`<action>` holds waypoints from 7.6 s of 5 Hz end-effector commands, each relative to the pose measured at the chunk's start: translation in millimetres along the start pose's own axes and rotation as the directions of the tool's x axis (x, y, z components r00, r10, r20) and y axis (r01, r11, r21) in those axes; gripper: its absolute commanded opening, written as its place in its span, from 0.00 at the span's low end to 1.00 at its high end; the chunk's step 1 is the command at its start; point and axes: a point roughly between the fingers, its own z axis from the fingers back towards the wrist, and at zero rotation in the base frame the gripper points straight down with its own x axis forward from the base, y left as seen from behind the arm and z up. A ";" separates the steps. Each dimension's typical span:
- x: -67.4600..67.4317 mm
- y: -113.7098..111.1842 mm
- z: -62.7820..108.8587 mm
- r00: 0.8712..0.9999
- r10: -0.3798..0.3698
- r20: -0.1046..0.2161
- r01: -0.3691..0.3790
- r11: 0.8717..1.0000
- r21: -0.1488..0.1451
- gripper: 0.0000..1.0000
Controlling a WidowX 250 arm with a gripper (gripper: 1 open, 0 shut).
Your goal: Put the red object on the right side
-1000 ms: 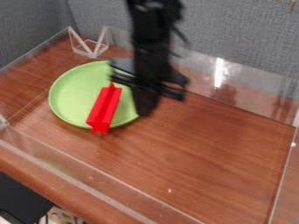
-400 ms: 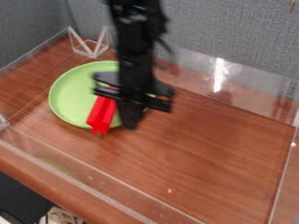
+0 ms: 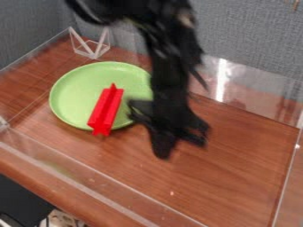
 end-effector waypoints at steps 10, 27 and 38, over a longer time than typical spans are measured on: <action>-3.4 19.0 37.8 0.990 -0.052 0.131 0.048 0.998 0.034 0.00; 7.0 7.0 38.8 0.985 0.048 0.167 -0.059 0.996 0.060 0.00; -32.8 -14.1 -26.1 0.993 0.118 -0.028 -0.118 0.993 0.000 0.00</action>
